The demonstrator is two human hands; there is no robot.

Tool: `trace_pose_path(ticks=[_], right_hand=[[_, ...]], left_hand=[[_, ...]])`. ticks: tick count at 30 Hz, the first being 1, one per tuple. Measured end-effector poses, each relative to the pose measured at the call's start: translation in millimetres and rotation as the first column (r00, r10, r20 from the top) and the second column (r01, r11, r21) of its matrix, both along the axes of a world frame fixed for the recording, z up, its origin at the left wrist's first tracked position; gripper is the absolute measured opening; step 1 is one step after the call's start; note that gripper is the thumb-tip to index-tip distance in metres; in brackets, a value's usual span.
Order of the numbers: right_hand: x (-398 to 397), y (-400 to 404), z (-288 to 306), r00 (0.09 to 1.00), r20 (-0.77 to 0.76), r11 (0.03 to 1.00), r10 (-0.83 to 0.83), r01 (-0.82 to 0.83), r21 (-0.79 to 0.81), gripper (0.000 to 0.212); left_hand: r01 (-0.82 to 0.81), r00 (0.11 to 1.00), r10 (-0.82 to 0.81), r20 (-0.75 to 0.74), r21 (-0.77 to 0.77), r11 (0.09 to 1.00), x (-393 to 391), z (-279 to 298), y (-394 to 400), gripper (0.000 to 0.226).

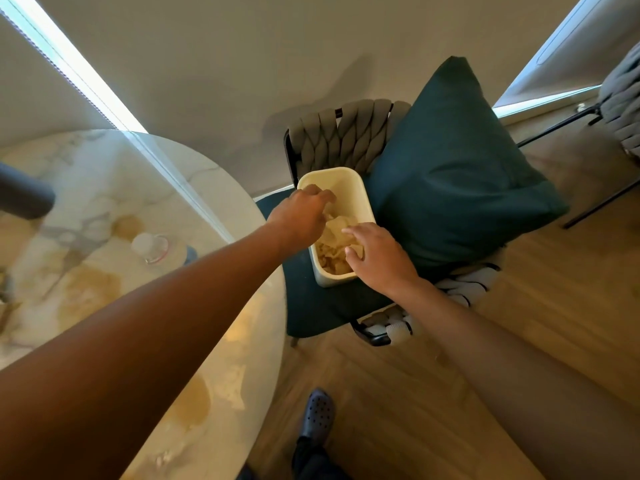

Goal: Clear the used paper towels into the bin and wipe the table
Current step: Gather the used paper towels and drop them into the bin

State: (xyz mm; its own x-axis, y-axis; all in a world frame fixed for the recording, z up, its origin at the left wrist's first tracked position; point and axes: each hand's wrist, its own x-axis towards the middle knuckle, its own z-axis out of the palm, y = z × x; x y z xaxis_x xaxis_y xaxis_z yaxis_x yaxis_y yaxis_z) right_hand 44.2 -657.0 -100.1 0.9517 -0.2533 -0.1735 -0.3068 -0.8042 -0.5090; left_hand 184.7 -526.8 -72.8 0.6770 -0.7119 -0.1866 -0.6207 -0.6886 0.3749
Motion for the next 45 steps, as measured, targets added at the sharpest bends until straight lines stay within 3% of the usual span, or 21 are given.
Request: trace_pose_path(ticks=[19,31,45], right_hand=[[-40,83,47,0.998,0.064,1.000,0.012,-0.012,0.005,0.037],[-38,191,67,0.977,0.109,0.983,0.181,-0.180,-0.017,0.038],[4,341,81,0.892,0.157,0.905,0.425,-0.419,-0.070,0.036]], left_hand=[[0.010,0.999,-0.010,-0.047,-0.014,1.000,-70,36,119,0.036],[-0.057,0.998,0.057,-0.005,-0.004,0.998,-95,49,251,0.035],[-0.328,0.944,0.328,0.042,-0.027,0.944,-105,55,435,0.033]])
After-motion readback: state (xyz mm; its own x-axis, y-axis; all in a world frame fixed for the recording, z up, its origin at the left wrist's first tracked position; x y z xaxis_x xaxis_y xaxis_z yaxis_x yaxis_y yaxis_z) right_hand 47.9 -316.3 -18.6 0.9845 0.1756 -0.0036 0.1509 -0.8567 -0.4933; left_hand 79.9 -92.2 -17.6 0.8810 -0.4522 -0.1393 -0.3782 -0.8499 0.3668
